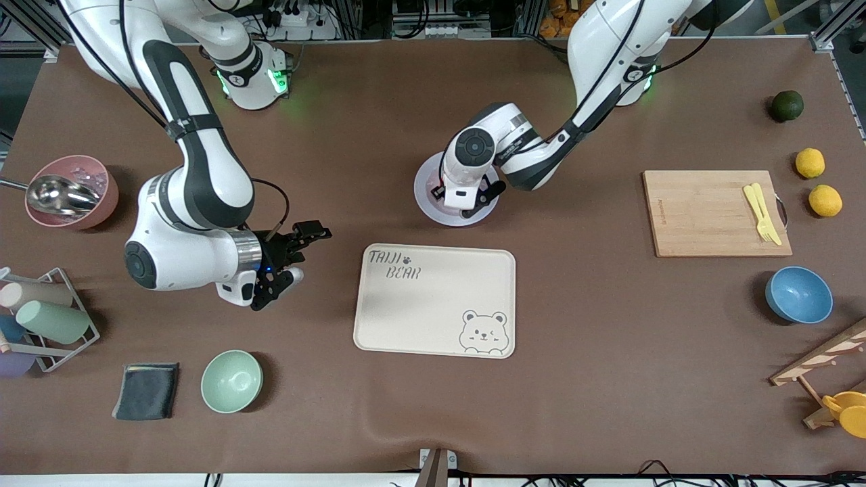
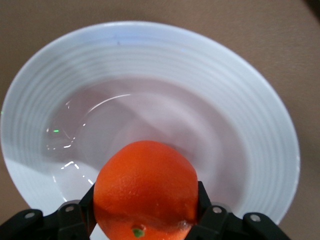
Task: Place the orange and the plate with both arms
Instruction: 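Carry the orange with the left gripper over the white plate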
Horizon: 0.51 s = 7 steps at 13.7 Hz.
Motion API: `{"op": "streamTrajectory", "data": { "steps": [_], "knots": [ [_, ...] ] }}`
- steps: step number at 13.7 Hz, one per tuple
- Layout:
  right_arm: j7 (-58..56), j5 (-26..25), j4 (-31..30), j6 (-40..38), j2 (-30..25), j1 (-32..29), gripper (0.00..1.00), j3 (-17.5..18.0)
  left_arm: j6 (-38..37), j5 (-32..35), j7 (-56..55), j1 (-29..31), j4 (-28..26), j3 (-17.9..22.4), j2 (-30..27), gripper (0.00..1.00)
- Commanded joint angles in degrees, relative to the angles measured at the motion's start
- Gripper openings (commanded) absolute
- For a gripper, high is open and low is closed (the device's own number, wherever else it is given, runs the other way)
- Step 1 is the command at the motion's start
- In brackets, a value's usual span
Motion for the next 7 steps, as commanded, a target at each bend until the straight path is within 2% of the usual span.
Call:
{"op": "streamTrajectory", "data": {
  "steps": [1,3,4,5,7],
  "knots": [
    [0.0,1.5,-2.3,0.2,-0.5,0.0,1.0,0.5,0.4,1.7,-2.5,-0.3,0.3,-0.1,0.4,0.04],
    [0.0,4.9,-5.4,0.5,-1.9,1.1,1.0,0.5,0.7,2.4,-2.4,-1.0,0.5,-0.1,1.5,0.3],
    [0.1,6.9,-7.2,0.9,-2.3,1.3,1.0,0.5,0.6,3.7,-2.5,-0.9,0.4,-0.1,1.3,0.6],
    [0.0,8.7,-9.3,1.8,-2.6,1.5,1.0,0.5,0.6,4.1,-2.6,-0.5,0.4,-0.1,0.9,1.0],
    [0.1,11.6,-14.3,4.1,-4.6,2.9,1.0,0.5,0.4,3.7,-2.8,0.3,1.3,-0.2,-0.9,1.0]
  ]
}}
